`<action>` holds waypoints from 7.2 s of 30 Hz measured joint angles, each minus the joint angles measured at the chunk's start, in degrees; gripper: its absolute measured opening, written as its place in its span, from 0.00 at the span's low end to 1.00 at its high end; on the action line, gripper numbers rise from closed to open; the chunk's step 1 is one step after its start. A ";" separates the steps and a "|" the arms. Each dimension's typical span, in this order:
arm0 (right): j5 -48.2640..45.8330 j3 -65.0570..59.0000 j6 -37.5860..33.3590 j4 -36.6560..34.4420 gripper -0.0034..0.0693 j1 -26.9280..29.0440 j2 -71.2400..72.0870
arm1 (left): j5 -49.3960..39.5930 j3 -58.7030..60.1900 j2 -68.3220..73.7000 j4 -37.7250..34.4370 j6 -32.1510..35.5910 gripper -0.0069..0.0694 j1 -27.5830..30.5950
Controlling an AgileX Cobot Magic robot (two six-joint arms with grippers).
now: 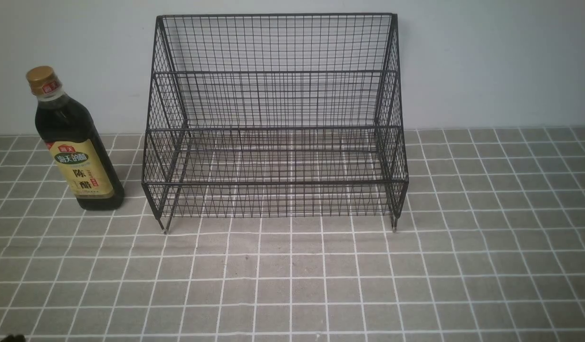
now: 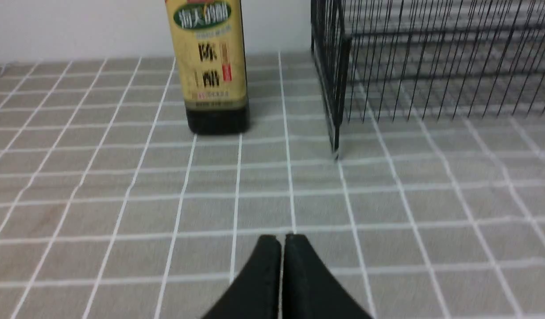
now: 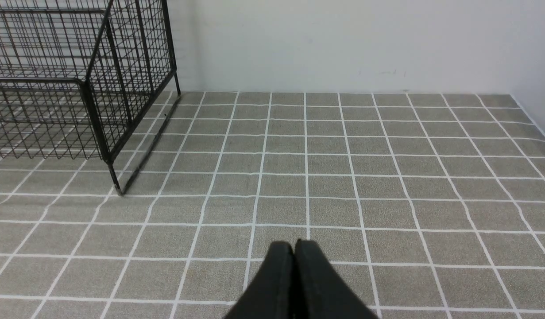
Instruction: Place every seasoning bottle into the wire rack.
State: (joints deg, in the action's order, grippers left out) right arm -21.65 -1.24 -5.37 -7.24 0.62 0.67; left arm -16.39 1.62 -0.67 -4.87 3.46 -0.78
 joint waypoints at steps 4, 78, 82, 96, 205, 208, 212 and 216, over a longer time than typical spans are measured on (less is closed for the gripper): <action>0.00 0.00 0.00 0.00 0.03 0.00 0.00 | 10.69 0.00 0.00 -5.93 -1.03 0.08 0.00; 0.00 0.00 0.00 0.00 0.03 0.00 0.00 | 57.71 -54.55 101.76 -20.45 14.25 0.53 0.58; 0.00 0.00 0.00 0.00 0.03 0.00 0.00 | 57.34 -54.60 101.40 -20.92 16.85 0.54 0.78; 0.00 0.00 0.00 0.00 0.03 0.00 0.00 | 41.83 -54.67 80.71 -26.99 30.25 0.49 1.67; 0.00 0.00 0.00 0.05 0.03 0.00 0.00 | -9.43 -61.82 64.54 -42.87 41.11 0.10 -7.61; 0.00 0.00 0.00 0.05 0.03 0.00 0.00 | -20.93 -61.82 60.99 -40.74 37.88 0.08 -2.99; 0.00 0.00 0.00 0.05 0.03 0.00 0.00 | -34.31 -60.87 55.49 -36.03 30.20 0.08 4.16; 0.00 0.00 0.00 0.05 0.03 0.00 0.00 | -38.14 -57.34 50.21 -34.11 25.91 0.08 7.15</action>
State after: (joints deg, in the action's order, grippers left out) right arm -21.65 -1.24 -5.37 -7.19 0.62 0.67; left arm -54.53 -55.72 49.53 -38.98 29.37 6.36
